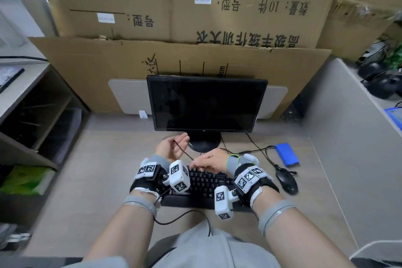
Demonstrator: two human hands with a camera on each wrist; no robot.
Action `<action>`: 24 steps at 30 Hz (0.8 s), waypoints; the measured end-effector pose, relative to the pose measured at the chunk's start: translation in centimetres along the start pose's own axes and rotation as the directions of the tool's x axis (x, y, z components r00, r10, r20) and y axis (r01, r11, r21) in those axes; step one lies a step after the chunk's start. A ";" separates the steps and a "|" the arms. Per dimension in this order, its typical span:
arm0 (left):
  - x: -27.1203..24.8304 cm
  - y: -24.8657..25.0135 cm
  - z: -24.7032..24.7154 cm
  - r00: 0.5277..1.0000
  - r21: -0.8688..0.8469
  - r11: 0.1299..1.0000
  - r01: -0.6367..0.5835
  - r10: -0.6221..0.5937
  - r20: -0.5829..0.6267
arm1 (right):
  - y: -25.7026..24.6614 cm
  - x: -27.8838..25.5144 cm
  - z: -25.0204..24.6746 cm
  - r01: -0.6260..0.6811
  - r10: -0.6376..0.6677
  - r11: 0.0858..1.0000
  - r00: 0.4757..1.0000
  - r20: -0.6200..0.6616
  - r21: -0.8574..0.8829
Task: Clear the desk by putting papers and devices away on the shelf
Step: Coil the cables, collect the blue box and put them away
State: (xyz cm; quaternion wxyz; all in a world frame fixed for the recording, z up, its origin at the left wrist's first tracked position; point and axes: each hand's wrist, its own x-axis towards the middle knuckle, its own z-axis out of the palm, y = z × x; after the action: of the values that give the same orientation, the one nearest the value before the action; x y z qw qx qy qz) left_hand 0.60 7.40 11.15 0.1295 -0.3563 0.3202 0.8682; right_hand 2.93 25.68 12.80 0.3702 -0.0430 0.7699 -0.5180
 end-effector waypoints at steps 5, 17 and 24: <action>0.6 2.3 0.3 0.988 0.019 0.988 -0.154 0.155 -0.004 | 1.8 -0.3 -0.2 -0.145 0.146 0.989 0.977 -0.155 0.020; -2.4 2.0 3.3 0.958 0.657 0.700 -0.278 0.155 0.241 | -3.3 3.0 -1.8 0.014 0.097 0.982 0.819 -0.565 0.189; -2.4 1.4 4.2 0.942 0.695 0.650 -0.307 0.103 0.319 | -7.8 1.6 -2.1 0.154 -0.020 0.953 0.892 -0.451 0.263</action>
State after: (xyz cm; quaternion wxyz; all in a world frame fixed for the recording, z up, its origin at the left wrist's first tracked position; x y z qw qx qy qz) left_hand -0.56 9.02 15.77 0.2013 -0.1221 0.6617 0.7119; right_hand -1.99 22.96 18.80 0.1636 0.0965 0.7463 -0.6379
